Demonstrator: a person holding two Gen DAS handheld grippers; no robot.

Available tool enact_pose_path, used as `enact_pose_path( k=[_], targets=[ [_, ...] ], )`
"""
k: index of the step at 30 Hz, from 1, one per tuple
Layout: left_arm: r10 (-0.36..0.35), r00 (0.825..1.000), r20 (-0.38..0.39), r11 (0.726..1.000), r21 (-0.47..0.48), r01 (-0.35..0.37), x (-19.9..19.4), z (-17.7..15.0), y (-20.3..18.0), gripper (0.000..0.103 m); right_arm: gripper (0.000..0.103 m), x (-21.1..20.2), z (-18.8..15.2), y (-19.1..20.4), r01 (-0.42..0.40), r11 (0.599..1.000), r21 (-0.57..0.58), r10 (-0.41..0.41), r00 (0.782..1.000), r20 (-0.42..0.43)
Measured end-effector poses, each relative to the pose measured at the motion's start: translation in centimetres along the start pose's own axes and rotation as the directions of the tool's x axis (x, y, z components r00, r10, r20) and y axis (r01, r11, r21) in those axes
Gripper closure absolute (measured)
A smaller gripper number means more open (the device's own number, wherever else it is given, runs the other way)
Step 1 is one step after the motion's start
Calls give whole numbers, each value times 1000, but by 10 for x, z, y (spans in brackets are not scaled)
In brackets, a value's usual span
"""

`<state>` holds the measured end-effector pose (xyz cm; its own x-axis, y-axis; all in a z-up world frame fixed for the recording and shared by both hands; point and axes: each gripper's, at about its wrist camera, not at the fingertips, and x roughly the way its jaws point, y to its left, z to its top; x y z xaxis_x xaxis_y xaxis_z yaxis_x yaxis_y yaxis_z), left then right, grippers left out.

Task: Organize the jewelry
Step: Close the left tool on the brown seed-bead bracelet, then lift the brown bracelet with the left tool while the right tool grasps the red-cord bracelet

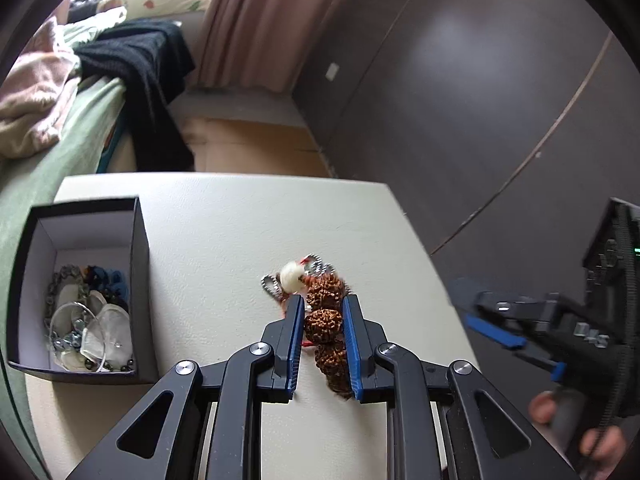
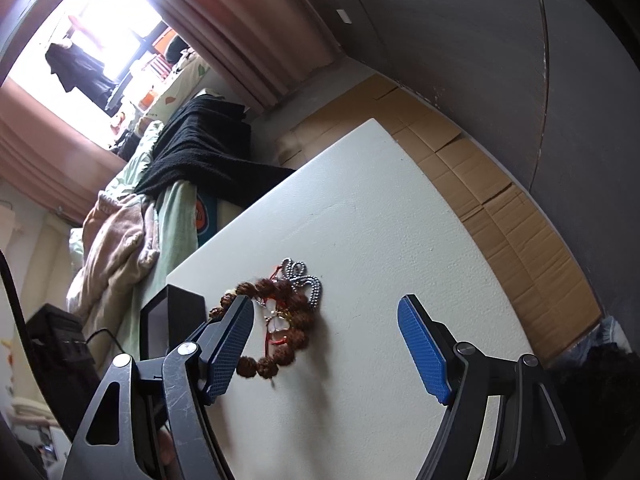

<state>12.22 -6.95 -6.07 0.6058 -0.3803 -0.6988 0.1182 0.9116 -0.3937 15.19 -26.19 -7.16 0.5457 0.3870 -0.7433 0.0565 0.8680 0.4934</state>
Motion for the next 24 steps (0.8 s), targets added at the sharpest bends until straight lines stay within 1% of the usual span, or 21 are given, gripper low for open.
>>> enact_pose_path(
  k=[3,9,10,11,13,15,19,20,24],
  targets=[
    [-23,1000,18,1000,-12,23,-13,2,1,83,28,1,-2,1,5,1000,-2,-5,1000,2],
    [-20,995,93,999,-38,24,-46,13,16,83,28,7,-7,11,13,999,-43,-13,1000,-4],
    [-20,995,103,999,-42,25,-50,15,19,83,31,8,-8,12,10,999,-50,-10,1000,-7],
    [-21,994,111,999,-47,26,-53,16,21,83,36,12,-8,15,6,998,-59,-6,1000,-11],
    [-25,992,125,998,-60,33,-59,18,27,83,42,19,-10,20,-3,997,-75,1,1000,-19],
    [-25,991,128,996,-78,36,-61,20,33,83,46,27,-10,24,-18,995,-94,15,999,-32],
    [-12,991,132,994,-103,26,-64,24,46,83,61,49,-12,34,-33,991,-127,24,997,-71],
    [-11,991,134,994,-107,26,-64,24,48,83,63,55,-12,36,-29,990,-139,18,997,-82],
    [-12,990,140,992,-120,29,-66,27,58,83,65,73,-12,39,-18,988,-155,2,995,-105]
  ],
)
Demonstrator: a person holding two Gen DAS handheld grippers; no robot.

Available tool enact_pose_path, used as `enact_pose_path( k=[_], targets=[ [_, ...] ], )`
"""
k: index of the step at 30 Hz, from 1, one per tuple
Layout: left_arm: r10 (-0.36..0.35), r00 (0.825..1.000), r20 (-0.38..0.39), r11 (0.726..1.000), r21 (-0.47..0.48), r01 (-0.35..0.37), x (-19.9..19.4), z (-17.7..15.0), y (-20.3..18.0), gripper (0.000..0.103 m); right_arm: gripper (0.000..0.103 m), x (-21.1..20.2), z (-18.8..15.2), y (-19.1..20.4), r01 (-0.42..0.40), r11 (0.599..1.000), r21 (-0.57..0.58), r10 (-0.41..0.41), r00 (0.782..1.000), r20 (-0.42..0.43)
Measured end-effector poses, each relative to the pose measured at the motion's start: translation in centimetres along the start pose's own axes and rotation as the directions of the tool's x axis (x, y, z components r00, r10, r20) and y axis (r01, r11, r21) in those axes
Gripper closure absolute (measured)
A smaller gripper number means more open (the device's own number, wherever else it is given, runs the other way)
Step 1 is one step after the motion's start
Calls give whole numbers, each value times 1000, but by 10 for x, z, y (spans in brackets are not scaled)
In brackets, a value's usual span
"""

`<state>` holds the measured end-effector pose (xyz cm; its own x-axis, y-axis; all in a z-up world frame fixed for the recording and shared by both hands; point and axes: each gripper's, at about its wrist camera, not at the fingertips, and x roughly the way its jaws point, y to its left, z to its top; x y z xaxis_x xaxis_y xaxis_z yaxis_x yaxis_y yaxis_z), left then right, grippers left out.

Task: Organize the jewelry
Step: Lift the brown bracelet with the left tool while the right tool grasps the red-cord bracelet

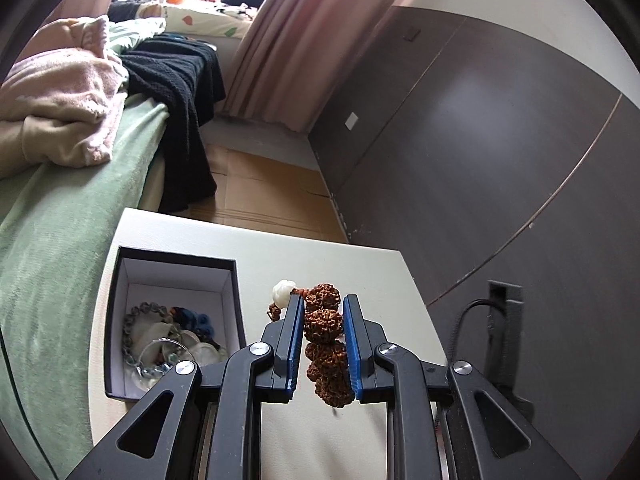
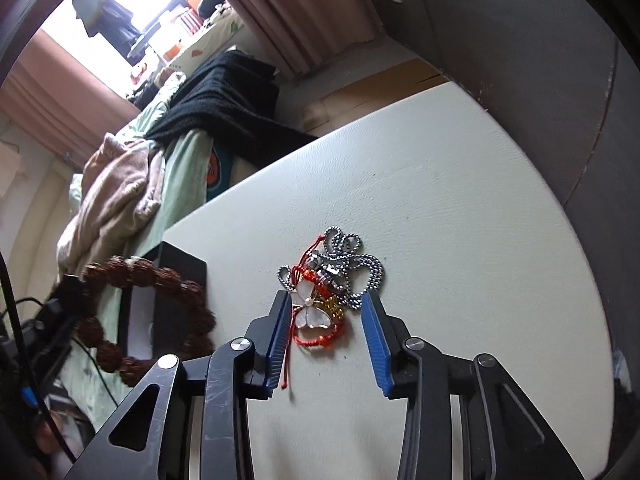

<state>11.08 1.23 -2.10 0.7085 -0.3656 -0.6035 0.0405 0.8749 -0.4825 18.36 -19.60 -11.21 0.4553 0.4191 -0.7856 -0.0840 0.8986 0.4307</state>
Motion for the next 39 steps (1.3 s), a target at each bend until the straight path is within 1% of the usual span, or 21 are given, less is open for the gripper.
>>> enact_pose_path(
  k=[3,5,6,7,8,10,12,14,17,24,25,26,27,28,30,31,32,35,39],
  targets=[
    [8,1000,-4,1000,-3,-8,2,1,4,83,65,9,1,1,12,1000,-9,-12,1000,-16],
    [13,1000,-10,1000,-9,-13,3,2,7,83,68,16,1,2,24,1000,-18,-24,999,-31],
    [14,1000,-11,1000,-10,-14,2,2,7,83,70,17,1,3,31,999,-24,-32,999,-20],
    [16,1000,-12,1000,-12,-16,2,2,8,83,72,17,2,3,38,999,-28,-38,999,-19],
    [18,1000,-13,1000,-13,-18,2,2,8,83,78,18,2,3,41,999,-30,-41,999,-24],
    [22,1000,-14,1000,-13,-22,2,2,8,83,84,20,2,3,12,1000,-23,-13,999,-45],
    [27,1000,-16,1000,-12,-27,1,2,8,83,88,18,2,3,18,999,-33,-20,998,-51],
    [27,1000,-14,1000,-13,-28,-1,1,8,83,98,17,-1,4,23,999,-38,-26,997,-68],
    [26,1000,-1,1000,-16,-26,-6,1,7,83,100,13,-3,2,2,1000,-17,-3,997,-72],
    [34,999,34,999,-34,-32,-20,0,11,83,100,-15,-6,-1,-74,997,16,74,997,-20],
    [34,999,35,999,-34,-33,-22,-1,11,83,100,-17,-6,0,-69,998,10,69,997,-14],
    [34,999,35,999,-34,-33,-23,-1,12,83,100,-19,-6,2,-44,999,-7,44,999,-8],
    [34,999,36,999,-33,-33,-25,-1,12,83,100,-19,-7,3,-18,1000,-13,18,1000,-18],
    [34,999,36,999,-34,-33,-25,-1,12,83,100,-16,-7,2,-12,1000,-8,12,999,-34],
    [33,999,35,999,-38,-31,-25,0,15,83,94,-8,-6,0,-19,1000,1,19,997,-75],
    [32,999,35,999,-39,-31,-24,1,16,83,85,-4,-7,-1,-15,1000,6,15,996,-85],
    [33,999,34,999,-41,-32,-24,1,17,83,81,-1,-8,-1,-7,1000,9,8,996,-85],
    [35,999,32,998,-47,-34,-23,3,19,83,81,6,-9,1,-11,1000,8,12,995,-98],
    [36,999,28,998,-54,-35,-19,5,22,83,81,13,-8,2,7,1000,8,-7,995,-100]
  ],
)
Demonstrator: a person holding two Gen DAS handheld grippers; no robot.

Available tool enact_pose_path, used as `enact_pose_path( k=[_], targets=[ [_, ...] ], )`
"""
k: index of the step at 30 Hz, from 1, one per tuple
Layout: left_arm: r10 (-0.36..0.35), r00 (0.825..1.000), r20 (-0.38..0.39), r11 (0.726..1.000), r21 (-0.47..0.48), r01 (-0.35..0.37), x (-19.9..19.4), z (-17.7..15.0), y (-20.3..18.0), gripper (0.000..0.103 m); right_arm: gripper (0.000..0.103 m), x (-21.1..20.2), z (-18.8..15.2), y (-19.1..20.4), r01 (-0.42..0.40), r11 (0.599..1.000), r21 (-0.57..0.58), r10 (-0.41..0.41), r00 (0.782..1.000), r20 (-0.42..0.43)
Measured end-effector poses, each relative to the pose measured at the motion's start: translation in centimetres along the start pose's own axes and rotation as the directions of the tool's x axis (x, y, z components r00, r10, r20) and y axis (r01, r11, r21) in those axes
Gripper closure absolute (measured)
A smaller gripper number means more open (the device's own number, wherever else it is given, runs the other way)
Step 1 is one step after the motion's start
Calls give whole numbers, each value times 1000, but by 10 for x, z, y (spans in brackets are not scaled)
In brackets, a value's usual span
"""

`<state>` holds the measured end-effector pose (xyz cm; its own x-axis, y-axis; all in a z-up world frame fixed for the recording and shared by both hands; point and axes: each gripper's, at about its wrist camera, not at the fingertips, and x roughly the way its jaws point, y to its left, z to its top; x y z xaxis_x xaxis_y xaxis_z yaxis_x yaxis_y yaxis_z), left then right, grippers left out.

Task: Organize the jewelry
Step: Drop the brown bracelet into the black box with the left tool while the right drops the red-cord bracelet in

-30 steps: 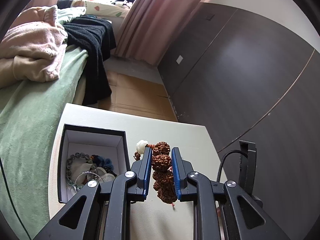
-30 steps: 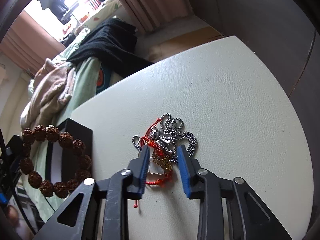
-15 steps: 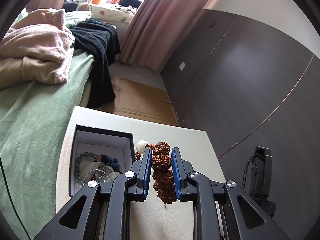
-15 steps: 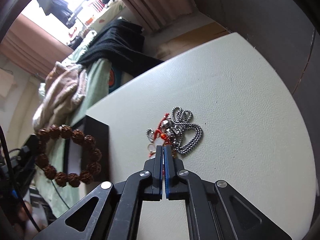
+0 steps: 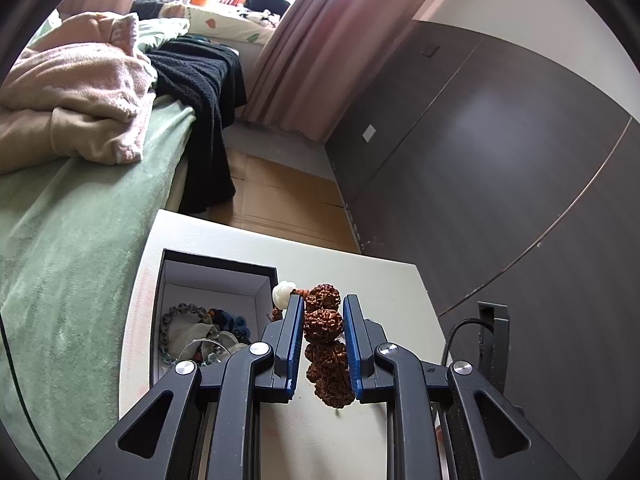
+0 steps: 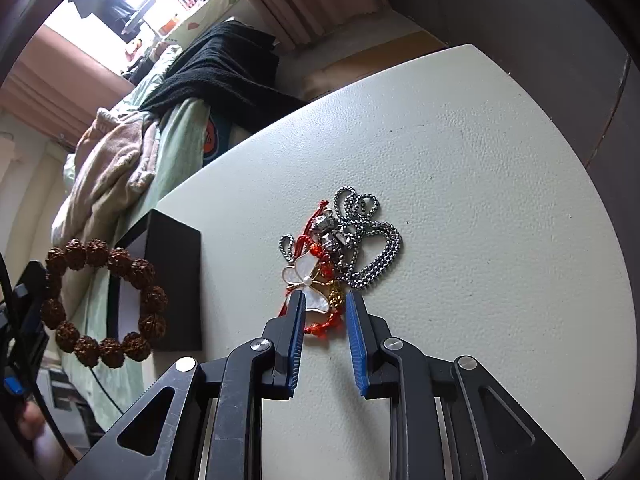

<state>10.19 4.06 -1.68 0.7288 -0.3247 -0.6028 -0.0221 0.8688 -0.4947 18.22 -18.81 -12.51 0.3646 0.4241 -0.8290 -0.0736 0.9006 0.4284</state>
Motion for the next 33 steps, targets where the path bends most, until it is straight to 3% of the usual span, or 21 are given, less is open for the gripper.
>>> enact_pose_path(
  k=[6,10,13,22,27,33],
  targets=[
    [4,1000,-12,1000,1,-4,7,1,0,83,81,7,5,4,0,1000,-2,0,1000,11],
    [7,1000,-17,1000,0,-7,8,0,-1,83,81,9,5,12,42,997,-67,-41,999,7],
    [9,1000,-14,1000,1,-9,7,-1,-1,83,93,9,4,14,74,994,-86,-74,997,1],
    [20,999,32,1000,-15,-20,-12,-2,5,83,94,-6,-6,9,-38,998,-54,38,999,-7],
    [35,998,50,998,-45,-33,-22,2,19,83,94,-27,-10,15,-174,984,-48,175,984,17],
    [88,992,92,994,-76,-82,-30,7,33,83,94,-41,-13,30,-280,958,-63,283,959,29]
  ],
)
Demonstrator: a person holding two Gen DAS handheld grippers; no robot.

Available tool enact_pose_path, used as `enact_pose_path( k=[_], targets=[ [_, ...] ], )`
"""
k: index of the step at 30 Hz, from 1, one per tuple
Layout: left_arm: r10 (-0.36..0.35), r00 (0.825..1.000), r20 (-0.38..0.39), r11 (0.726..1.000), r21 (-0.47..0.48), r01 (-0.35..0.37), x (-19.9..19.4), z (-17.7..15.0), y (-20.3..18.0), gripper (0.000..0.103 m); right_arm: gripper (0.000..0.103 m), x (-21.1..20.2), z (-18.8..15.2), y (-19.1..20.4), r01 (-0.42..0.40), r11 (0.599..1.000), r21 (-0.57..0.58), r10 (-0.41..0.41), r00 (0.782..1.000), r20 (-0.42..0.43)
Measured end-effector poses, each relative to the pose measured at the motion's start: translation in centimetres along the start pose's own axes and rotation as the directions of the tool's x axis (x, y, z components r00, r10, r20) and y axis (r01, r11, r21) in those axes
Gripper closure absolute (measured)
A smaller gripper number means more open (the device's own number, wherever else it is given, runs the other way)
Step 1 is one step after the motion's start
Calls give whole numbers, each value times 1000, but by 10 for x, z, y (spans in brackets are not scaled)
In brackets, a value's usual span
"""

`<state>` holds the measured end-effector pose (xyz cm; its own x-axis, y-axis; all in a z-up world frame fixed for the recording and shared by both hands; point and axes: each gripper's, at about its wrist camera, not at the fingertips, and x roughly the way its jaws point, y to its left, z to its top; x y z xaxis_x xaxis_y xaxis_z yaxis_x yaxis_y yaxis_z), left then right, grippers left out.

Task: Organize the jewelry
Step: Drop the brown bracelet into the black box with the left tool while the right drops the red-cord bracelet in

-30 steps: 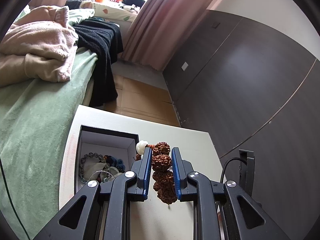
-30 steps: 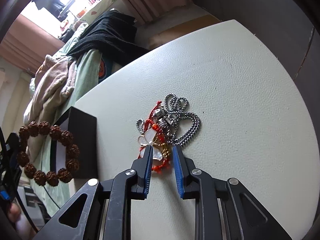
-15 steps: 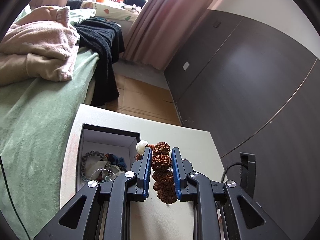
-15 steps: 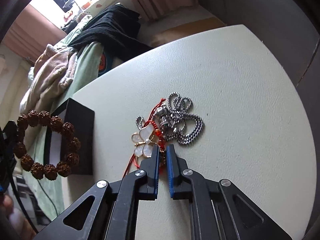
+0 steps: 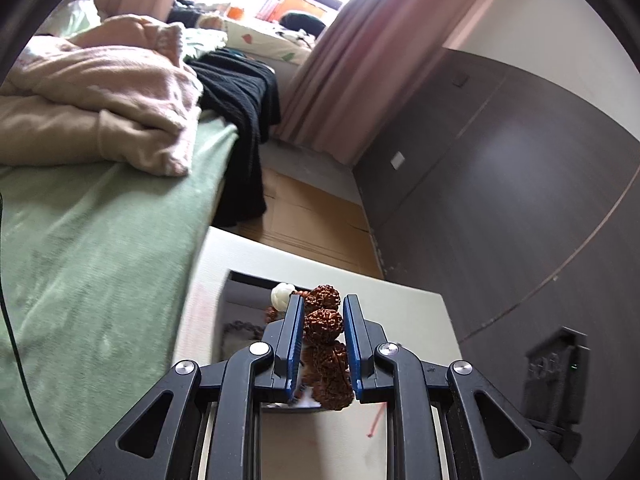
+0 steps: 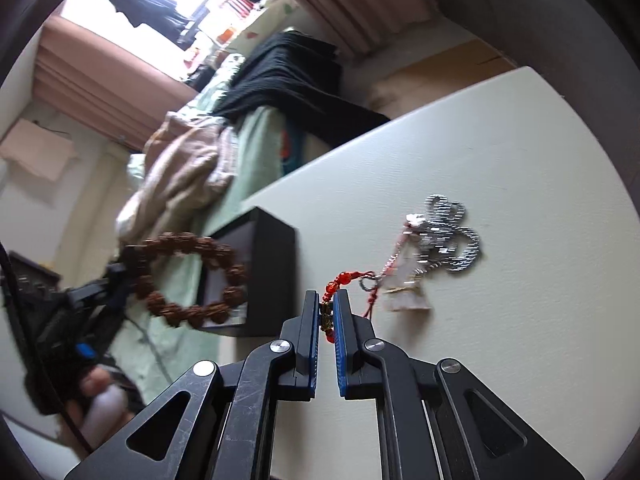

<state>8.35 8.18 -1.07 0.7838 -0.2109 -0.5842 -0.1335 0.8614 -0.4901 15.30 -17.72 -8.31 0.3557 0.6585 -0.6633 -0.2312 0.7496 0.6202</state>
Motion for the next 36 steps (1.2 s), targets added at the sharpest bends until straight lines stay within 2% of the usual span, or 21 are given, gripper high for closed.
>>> enact_pose_path(
  k=[5,10,12,13,14,16,25,31,32,33,34,35,36],
  targets=[
    [-11,1000,15,1000,-21,11,0,2,5,83,94,-4,-2,16,-64,998,-23,65,998,18],
    [-32,999,-35,999,-42,30,5,5,8,79,94,-8,-1,30,-147,989,-33,149,988,45],
    [-26,999,-48,998,-52,24,7,5,10,65,94,-9,1,35,-187,982,-30,188,981,53],
    [-18,999,-50,998,-61,15,7,5,12,50,94,-8,1,36,-208,978,-26,209,976,55],
    [-13,999,-42,997,-72,10,6,6,14,40,94,-9,2,38,-238,971,-21,239,969,57],
    [-11,1000,-20,996,-84,9,2,7,16,36,94,-8,2,40,-280,960,-16,280,958,57],
    [-15,1000,10,989,-146,16,-6,17,34,36,94,1,4,61,-396,918,-39,397,915,73],
    [-14,1000,18,992,-129,16,-8,20,35,36,94,10,5,77,-460,885,-70,465,876,128],
    [-13,1000,15,992,-126,15,-6,20,35,36,93,16,6,77,-453,889,-61,457,878,142],
    [-14,1000,12,992,-125,16,-6,20,35,36,91,20,7,77,-441,896,-55,445,885,138],
    [-16,1000,5,992,-124,17,-4,20,35,36,75,28,8,76,-415,909,-44,418,901,113],
    [-18,1000,-1,992,-122,18,-3,19,35,36,45,40,8,73,-369,929,-13,369,927,71],
    [-20,1000,-4,993,-121,19,-2,19,34,36,36,45,7,67,-343,939,20,341,938,60]
  ],
)
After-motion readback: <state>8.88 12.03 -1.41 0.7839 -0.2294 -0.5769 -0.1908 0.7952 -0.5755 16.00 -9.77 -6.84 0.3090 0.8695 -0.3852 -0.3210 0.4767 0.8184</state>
